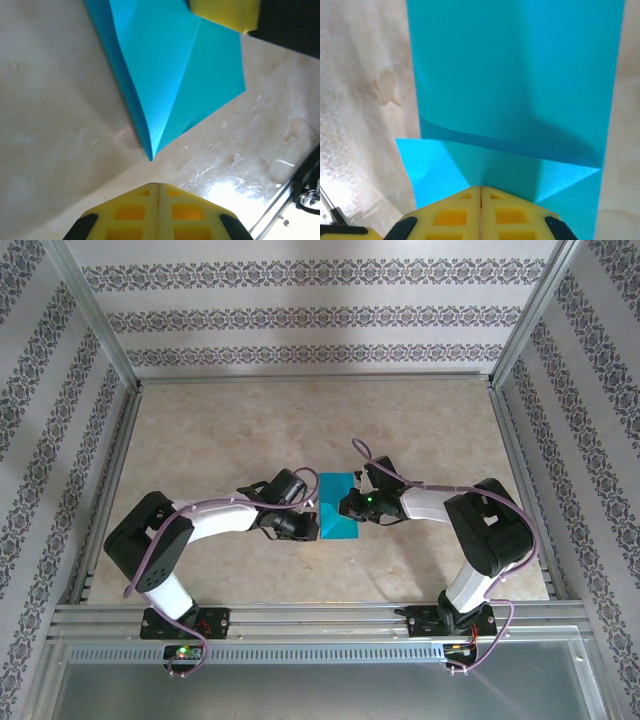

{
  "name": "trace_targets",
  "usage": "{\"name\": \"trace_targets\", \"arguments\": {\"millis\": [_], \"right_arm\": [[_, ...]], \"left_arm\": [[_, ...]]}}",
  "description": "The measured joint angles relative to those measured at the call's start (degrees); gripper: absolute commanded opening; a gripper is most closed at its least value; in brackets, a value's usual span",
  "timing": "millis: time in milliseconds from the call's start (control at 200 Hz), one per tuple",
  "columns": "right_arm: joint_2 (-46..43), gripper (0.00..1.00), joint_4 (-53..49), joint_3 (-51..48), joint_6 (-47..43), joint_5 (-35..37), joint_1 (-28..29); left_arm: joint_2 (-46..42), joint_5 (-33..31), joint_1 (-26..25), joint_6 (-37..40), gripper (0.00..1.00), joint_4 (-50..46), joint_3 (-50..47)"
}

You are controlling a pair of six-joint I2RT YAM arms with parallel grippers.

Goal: Fold a paper plane with a square sheet of paper (fold left side to right side)
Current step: Fold the triangle a second time at the center of the table, then turn over the paper at the center of the table.

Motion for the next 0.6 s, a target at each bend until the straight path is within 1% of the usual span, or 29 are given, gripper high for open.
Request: {"name": "trace_targets", "arguments": {"millis": [65,160,295,385,450,600], "right_arm": [[-1.2,0.25,-0.6,0.7,0.2,0.0,0.0],[-4.8,0.38,-1.3,1.0,-0.1,0.7,-0.1],[-10.6,0.58,-2.2,1.1,-1.5,2.4,-1.2],[-13.3,0.71,-2.1,0.4,-1.6,3.2,-3.4],[-14.8,0.79,-1.5,-1.1,-1.4,3.2,-5.2],[-16.9,0.93,1.7,-6.2,0.8,1.2,-9.7]], "left_arm": [[-1.2,0.0,0.6,-0.9,0.15,0.7,0.0],[-2.8,0.0,2.2,-2.4,0.33,3.5,-0.4],[-3.6,0.1,5.2,-5.4,0.45,9.6,-1.9],[-2.5,0.6,6.6,-6.9,0.46,12.8,-2.0],[-0.6,1.0,6.9,-7.3,0.46,14.4,-1.3],[4.4,2.2,6.9,-8.0,0.44,16.3,1.2]]}}
